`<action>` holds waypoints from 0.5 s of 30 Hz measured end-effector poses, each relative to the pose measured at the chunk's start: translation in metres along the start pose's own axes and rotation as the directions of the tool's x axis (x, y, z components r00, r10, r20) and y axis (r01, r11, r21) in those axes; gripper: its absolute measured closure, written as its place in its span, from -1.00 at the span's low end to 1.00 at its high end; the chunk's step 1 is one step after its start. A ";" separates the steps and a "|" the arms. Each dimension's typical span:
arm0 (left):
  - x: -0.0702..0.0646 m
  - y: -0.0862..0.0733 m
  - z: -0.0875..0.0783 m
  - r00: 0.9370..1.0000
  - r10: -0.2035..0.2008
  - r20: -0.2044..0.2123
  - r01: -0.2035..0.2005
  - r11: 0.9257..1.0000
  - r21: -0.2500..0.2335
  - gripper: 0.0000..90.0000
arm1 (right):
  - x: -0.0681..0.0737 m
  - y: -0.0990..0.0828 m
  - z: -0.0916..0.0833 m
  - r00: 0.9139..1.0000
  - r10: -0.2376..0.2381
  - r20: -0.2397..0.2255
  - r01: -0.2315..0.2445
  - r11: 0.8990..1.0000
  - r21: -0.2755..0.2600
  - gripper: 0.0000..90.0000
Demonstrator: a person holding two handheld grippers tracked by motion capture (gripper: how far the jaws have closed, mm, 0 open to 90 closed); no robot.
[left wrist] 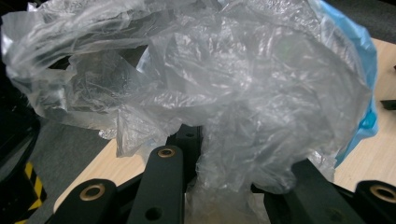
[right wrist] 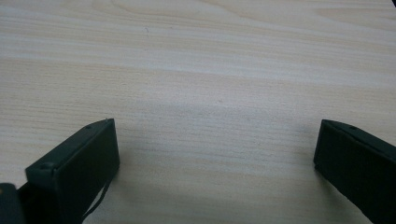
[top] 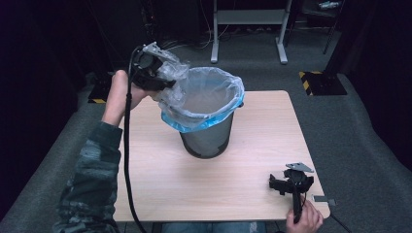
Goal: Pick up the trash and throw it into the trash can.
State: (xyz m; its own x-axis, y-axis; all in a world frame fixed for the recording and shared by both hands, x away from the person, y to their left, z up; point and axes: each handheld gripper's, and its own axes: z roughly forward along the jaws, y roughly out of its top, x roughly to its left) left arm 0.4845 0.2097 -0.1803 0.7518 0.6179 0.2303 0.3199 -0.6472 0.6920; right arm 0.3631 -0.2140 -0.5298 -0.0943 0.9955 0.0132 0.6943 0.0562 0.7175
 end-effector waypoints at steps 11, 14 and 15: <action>-0.003 0.015 0.029 0.999 0.006 0.041 -0.007 0.999 0.034 0.64 | 0.000 0.000 0.000 1.000 -0.003 0.001 0.003 1.000 -0.001 -1.00; -0.004 0.017 0.036 0.999 0.006 0.053 -0.008 0.999 0.035 0.64 | 0.000 0.000 0.000 1.000 -0.005 0.002 0.005 1.000 -0.002 -1.00; -0.004 0.018 0.038 0.998 0.010 0.060 -0.012 0.999 0.038 0.64 | 0.000 0.000 0.000 1.000 -0.005 0.002 0.005 1.000 -0.002 -1.00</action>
State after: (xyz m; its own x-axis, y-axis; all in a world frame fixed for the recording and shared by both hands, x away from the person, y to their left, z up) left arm 0.5094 0.1786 -0.1950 0.7880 0.5838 0.1954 0.3328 -0.6710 0.6626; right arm 0.3632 -0.2143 -0.5299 -0.0965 0.9953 0.0088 0.6926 0.0608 0.7188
